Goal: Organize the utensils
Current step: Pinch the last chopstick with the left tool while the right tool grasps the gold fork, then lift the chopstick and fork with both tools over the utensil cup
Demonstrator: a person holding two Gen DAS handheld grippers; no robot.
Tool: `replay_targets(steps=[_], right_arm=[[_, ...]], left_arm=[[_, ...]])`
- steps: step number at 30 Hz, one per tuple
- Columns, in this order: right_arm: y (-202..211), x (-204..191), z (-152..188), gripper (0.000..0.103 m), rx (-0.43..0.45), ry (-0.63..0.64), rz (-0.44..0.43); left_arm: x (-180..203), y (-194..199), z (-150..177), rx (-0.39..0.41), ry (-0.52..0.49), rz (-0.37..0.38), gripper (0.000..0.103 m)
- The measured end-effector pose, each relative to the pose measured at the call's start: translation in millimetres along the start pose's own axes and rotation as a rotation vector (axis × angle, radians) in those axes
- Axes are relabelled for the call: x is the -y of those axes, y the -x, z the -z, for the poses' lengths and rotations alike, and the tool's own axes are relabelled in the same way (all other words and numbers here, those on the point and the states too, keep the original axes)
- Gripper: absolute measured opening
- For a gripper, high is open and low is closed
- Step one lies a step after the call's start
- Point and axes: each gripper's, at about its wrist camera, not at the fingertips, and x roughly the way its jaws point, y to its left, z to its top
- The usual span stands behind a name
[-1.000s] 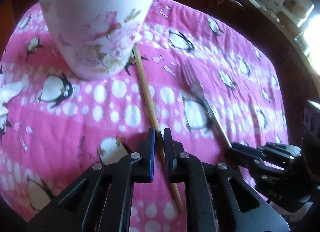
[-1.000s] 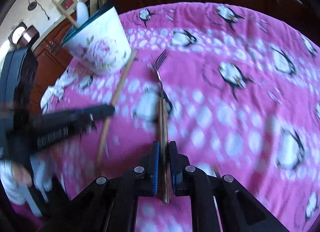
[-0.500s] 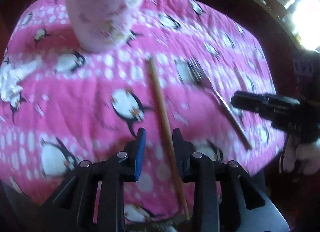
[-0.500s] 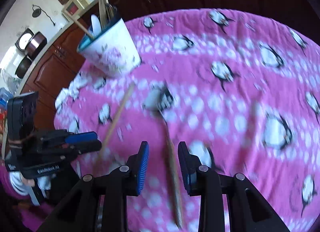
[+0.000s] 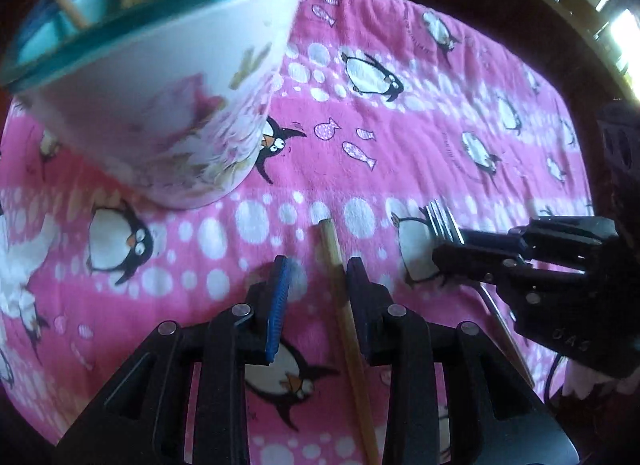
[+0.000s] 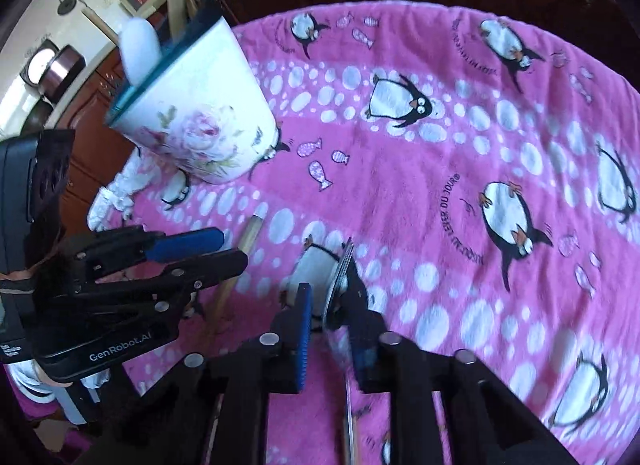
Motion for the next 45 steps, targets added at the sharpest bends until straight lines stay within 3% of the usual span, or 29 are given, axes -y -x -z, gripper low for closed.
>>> replay_targets(steps=[1,2,3,6,12,18,33,45], right_arm=[[-1.9,0.0,-0.2,0.006,0.000,0.007,0.002],[-1.4,0.6,0.2,0.006,0.003,0.009,-0.004],[0.5,1.4,0.7,0.006,0.007,0.006,-0.011],[19.3,2.2,5.6,0.005,0.052,-0.001,-0.044],[74.5,-4.6,21.2,0.003,0.170,-0.014,-0.096],[131.0,-16.7,33.9,0.003,0.285,0.007,-0.129],[190.9,-51.4,48.6,0.001,0.405,0.059,-0.160],[234.2,-81.2,11.3,0.001,0.523,0.116,-0.221]], left_arm=[[2.6,-0.5,-0.7,0.004,-0.014,-0.014,0.022],[5.5,-0.9,-1.1,0.010,-0.037,-0.025,0.012],[7.0,-0.8,-1.3,0.013,-0.050,-0.024,0.011],[2.2,7.5,-1.2,0.017,-0.024,0.027,0.009],[-9.3,64.7,2.8,0.125,0.014,0.114,0.008],[-17.9,123.4,15.6,0.219,0.029,0.156,0.008],[-40.1,229.1,31.4,0.409,0.057,0.153,0.007],[-65.9,287.9,16.4,0.528,0.087,0.120,0.007]])
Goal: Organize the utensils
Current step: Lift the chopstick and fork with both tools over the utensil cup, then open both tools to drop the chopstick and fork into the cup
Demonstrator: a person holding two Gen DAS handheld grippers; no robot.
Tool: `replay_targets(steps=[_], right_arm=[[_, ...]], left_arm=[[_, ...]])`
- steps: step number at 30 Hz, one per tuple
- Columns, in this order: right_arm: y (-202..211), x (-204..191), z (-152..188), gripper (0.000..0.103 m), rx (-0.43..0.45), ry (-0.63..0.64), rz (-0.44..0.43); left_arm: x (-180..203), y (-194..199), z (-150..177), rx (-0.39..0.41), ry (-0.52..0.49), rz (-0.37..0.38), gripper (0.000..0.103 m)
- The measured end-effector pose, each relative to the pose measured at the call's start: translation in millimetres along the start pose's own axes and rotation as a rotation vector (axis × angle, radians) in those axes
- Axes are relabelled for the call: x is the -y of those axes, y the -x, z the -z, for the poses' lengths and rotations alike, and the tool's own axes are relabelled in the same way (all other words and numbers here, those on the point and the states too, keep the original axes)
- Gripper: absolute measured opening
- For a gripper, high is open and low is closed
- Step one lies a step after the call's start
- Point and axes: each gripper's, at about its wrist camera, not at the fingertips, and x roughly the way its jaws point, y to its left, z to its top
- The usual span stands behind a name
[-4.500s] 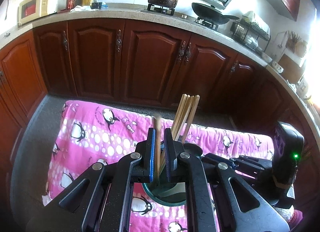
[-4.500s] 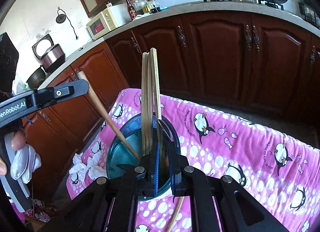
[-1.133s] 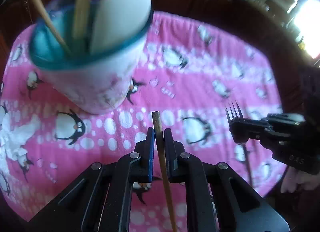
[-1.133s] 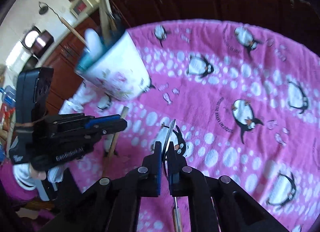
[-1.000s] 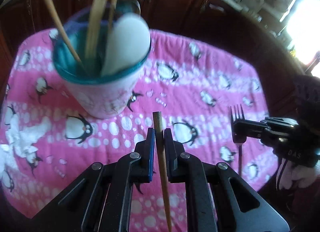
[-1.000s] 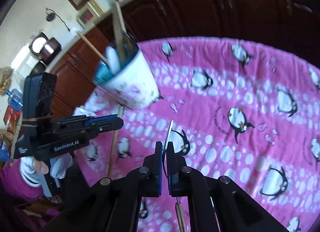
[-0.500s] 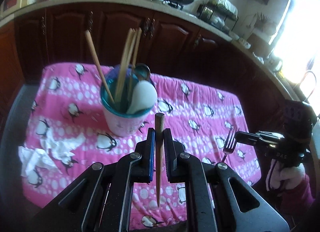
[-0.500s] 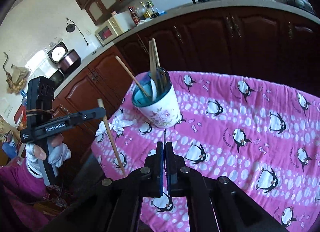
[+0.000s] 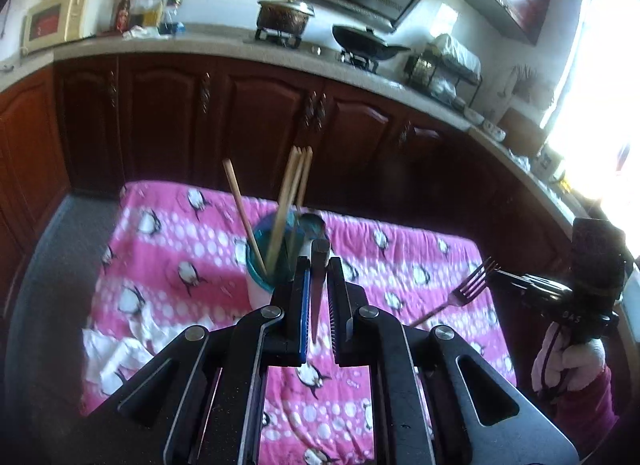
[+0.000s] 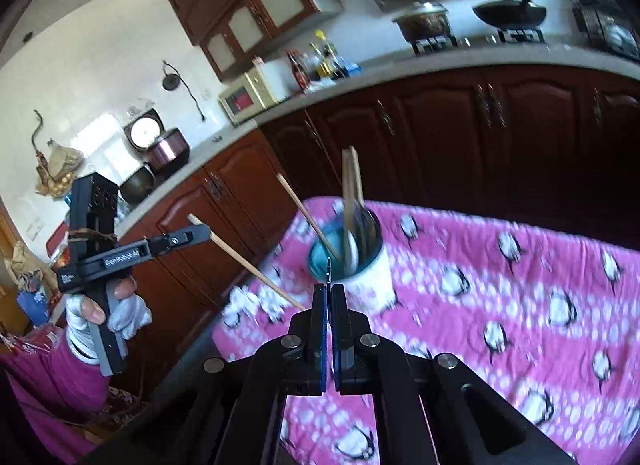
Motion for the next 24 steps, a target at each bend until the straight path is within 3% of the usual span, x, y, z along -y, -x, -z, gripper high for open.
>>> replay_targets(steps=[5,13,18,24], right_arm=[[-0.8,-16.1,-34.9,0.001,0.047,0.030,-0.048],[-20.9,-41.0,-82.9,0.001,0.082,0.076,-0.094],[-45.4,-58.1,-105.5,0.001,0.091,0.104,-0.116],[-90.2,-62.0,-116.5,0.001,0.059,0.100,-0.124]], left_arm=[[-6.8,14.5,-27.1,0.048,0.006,0.002,0.007],[-11.5,16.4,-62.9,0.111,-0.016,-0.060,0.007],[-15.1,1.6,-78.0,0.144,-0.039,-0.130,0.007],[-24.1,-32.7,-78.7,0.119,-0.042,-0.179,0.007]])
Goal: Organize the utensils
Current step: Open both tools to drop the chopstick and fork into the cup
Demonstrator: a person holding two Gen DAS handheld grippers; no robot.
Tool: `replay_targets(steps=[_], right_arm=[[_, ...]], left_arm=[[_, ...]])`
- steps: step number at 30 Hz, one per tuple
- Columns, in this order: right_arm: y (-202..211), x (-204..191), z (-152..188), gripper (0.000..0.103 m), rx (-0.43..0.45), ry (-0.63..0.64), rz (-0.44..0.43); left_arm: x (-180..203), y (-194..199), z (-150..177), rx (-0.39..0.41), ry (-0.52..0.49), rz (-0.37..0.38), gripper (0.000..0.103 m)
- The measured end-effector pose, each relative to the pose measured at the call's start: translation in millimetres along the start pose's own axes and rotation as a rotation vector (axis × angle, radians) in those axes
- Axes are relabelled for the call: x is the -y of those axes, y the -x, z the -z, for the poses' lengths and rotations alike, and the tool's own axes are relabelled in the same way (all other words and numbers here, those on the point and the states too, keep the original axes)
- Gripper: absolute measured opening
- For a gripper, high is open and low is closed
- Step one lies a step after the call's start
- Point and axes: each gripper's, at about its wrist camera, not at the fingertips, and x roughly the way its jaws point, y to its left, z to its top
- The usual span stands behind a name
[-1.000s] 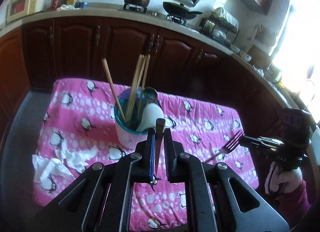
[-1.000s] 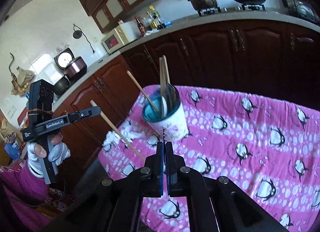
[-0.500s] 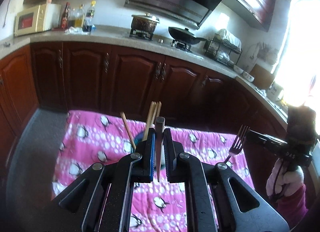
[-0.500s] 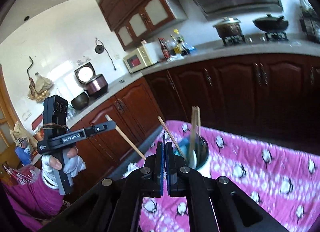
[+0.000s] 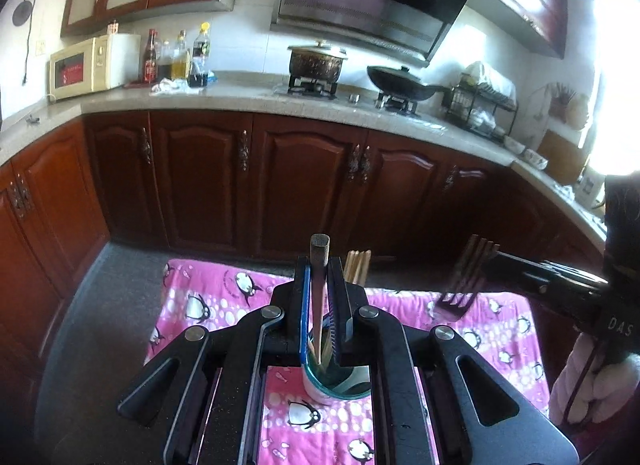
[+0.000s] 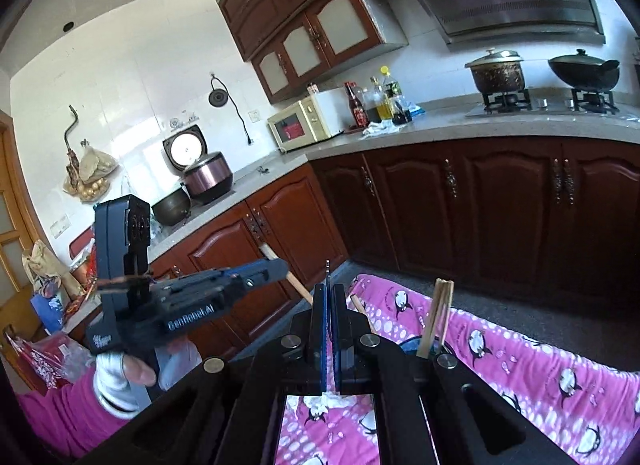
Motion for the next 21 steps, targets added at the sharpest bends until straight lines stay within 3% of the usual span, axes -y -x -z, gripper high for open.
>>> replay_targets(steps=[10,21], right_arm=[[-65.5,42.7,38.6,0.001,-0.117,-0.094,0.017],[-71.5,82.1,69.5,0.001,-0.175,-0.166,0.066]], left_arm=[[-12.2,-44.3,26.0,-0.090,0.050,-0.017,0.007],[-0.6,-66.6,42.6,-0.142,0.055,-0.011,0.007]])
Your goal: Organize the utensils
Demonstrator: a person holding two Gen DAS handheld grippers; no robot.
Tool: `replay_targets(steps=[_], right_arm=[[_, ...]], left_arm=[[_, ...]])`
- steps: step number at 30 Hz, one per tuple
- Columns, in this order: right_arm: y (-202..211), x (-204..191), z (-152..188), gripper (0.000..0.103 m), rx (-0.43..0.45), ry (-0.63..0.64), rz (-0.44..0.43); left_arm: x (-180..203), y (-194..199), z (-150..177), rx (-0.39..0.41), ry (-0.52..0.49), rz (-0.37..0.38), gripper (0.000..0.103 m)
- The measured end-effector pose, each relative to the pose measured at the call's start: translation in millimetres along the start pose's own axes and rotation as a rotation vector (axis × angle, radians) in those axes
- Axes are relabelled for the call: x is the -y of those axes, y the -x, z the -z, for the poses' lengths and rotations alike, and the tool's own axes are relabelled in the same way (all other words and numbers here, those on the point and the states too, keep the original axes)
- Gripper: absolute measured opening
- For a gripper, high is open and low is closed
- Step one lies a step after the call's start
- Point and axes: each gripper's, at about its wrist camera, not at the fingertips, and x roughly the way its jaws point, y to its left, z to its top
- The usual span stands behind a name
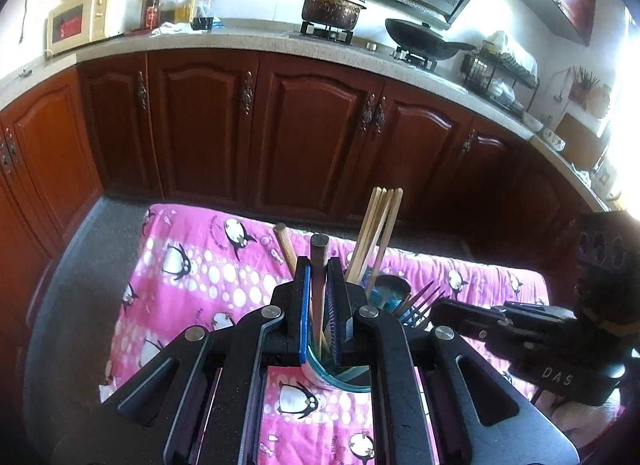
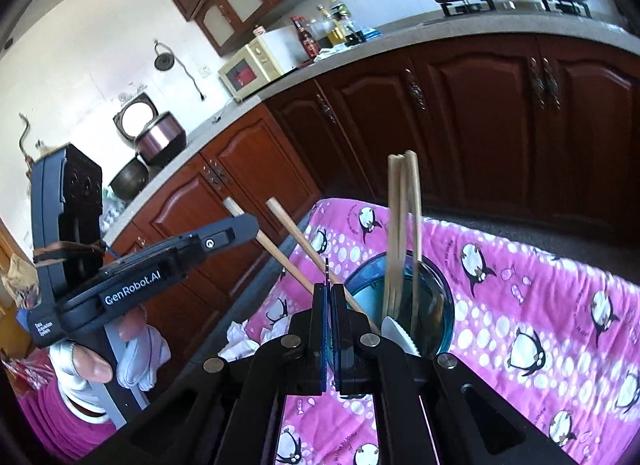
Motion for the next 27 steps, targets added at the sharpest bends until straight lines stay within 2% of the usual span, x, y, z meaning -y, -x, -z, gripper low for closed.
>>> replay_targets(steps=[7,11,15,18,21,27], right_arm=[[9.1,12.3,1.3,0.003,0.002,-0.028,0.045],[16.0,15.5,5.9,0.006,0.005,-0.036,0.059],[24.8,20.2,14.7,0.016,0.010,-0.054,0.069],[31.9,17.9,22.2,0.017,0.015,-0.061,0.065],[36.9,8.0,30.1,0.023,0.022,-0.045,0.085],[42.4,-7.2,45.4,0.025,0.046,-0.019,0.170]], left_arm=[[4.7,-2.8,1.7,0.000,0.003,-0.005,0.009],[4.8,0.3,3.1,-0.006,0.017,0.002,0.031],[7.6,6.6,7.4,-0.003,0.008,-0.001,0.037],[7.8,13.1,12.0,0.004,0.009,-0.009,0.043],[8.5,19.5,18.3,0.015,0.006,-0.022,0.049],[17.6,27.1,38.1,0.009,-0.020,-0.072,0.050]])
